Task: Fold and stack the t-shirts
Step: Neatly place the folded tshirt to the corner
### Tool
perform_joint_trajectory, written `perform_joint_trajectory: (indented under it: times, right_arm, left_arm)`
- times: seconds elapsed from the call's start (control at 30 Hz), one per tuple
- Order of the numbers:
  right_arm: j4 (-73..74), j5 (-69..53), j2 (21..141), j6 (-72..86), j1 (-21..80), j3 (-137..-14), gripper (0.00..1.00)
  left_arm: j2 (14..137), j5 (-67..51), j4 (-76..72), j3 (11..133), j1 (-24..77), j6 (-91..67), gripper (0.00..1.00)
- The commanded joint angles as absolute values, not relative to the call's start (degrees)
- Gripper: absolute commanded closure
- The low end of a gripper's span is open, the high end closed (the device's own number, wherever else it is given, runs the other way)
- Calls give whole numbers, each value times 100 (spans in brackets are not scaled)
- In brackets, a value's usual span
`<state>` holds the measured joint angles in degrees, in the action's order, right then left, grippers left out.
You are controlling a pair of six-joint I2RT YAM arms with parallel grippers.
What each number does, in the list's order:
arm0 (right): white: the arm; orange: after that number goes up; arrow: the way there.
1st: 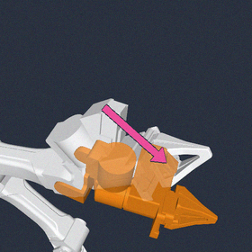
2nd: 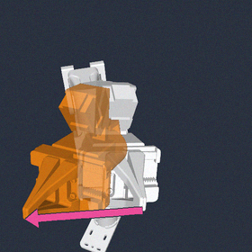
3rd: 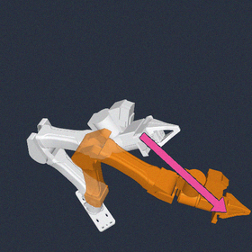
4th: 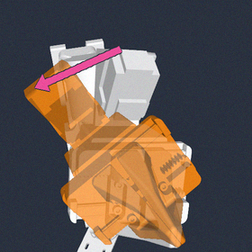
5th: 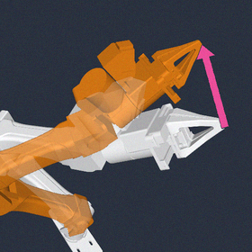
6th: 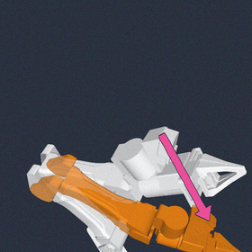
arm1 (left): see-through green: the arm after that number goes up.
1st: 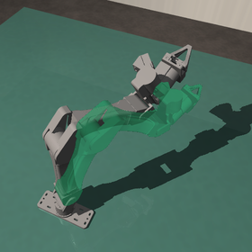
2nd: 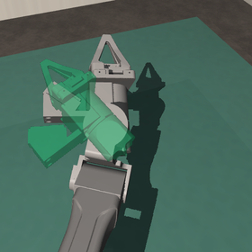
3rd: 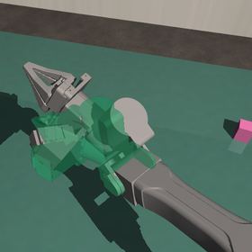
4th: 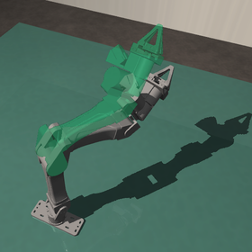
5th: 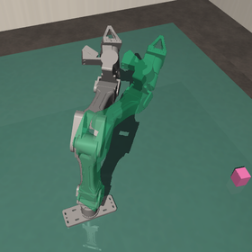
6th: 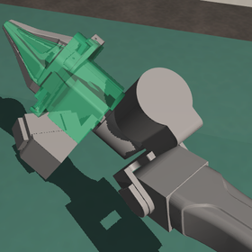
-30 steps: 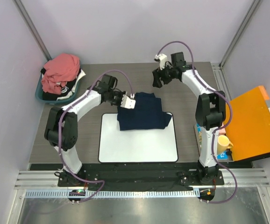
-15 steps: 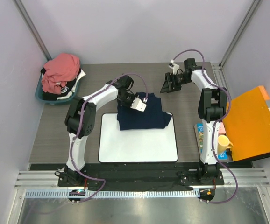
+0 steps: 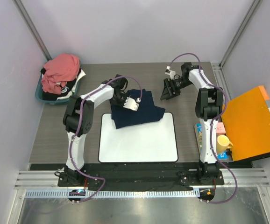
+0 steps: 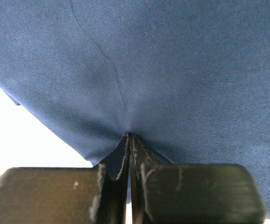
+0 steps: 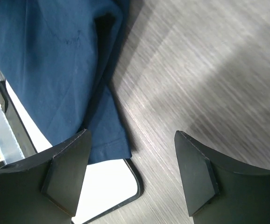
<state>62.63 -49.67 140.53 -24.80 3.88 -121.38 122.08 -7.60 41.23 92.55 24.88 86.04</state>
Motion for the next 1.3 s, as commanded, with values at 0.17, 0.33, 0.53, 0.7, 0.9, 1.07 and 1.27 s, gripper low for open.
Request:
perform_joint_trajectory:
  times: [0.17, 0.33, 0.53, 0.7, 0.9, 1.07, 1.27]
  right_arm:
    - [6592, -5106, 14185, -2646, 720, -12357, 22]
    - [6530, -5352, 14396, -2462, 975, -12445, 22]
    - [6258, -5580, 14528, -2083, 1353, -12393, 22]
    - [5977, -5678, 14607, -1723, 1538, -12349, 22]
    - [5801, -5809, 14730, -1486, 1828, -12357, 23]
    - [5669, -5889, 14818, -1336, 2117, -12445, 27]
    - [5573, -5915, 14924, -1231, 2241, -12489, 41]
  left_arm:
    - [12111, -536, 4307, 9237, 2505, 8245, 100]
    - [12094, -563, 4280, 9159, 2514, 7990, 100]
    - [12094, -527, 4254, 9009, 2514, 7813, 100]
    - [12050, -562, 4228, 8947, 2514, 7691, 100]
    - [11892, -624, 4122, 8606, 2514, 7611, 100]
    - [11742, -615, 3938, 8411, 2479, 7611, 100]
    - [11672, -624, 3885, 8332, 2443, 7497, 100]
